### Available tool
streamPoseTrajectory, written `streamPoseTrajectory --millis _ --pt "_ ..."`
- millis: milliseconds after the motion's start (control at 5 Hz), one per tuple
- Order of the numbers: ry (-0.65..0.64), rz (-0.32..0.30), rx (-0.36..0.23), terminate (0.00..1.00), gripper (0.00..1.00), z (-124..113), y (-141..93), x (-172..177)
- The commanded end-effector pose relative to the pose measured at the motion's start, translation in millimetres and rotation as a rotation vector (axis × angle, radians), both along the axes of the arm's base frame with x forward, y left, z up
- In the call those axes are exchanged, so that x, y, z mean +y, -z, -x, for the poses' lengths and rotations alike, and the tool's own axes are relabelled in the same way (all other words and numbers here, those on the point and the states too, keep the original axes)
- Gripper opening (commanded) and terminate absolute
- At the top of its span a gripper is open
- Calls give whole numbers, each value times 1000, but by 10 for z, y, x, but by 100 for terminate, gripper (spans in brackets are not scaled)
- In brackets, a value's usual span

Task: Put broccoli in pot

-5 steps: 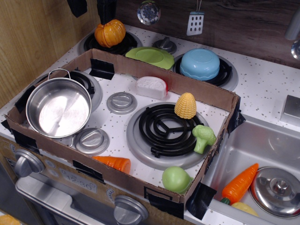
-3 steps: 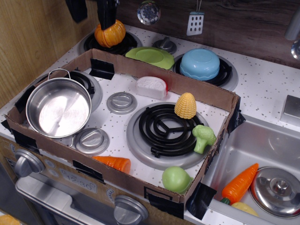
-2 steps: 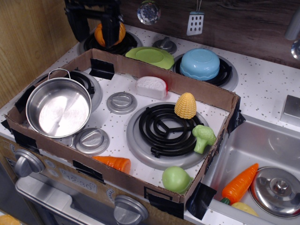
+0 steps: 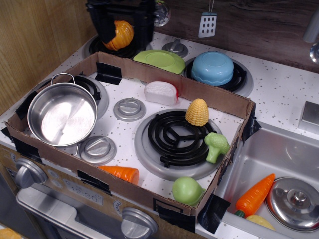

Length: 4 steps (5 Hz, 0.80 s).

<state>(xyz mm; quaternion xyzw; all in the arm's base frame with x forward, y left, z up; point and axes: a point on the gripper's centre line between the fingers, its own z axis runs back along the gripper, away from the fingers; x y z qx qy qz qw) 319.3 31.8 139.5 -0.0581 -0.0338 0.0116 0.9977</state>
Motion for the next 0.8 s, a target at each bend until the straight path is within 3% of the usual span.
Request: streamPoseTrajectory --millis 0,200,600 --pt "-10 42 -121 0 100 182 -106 -500" --pt "-9 20 -133 0 100 241 6 -742" --pt "6 83 -109 0 100 239 170 -938"
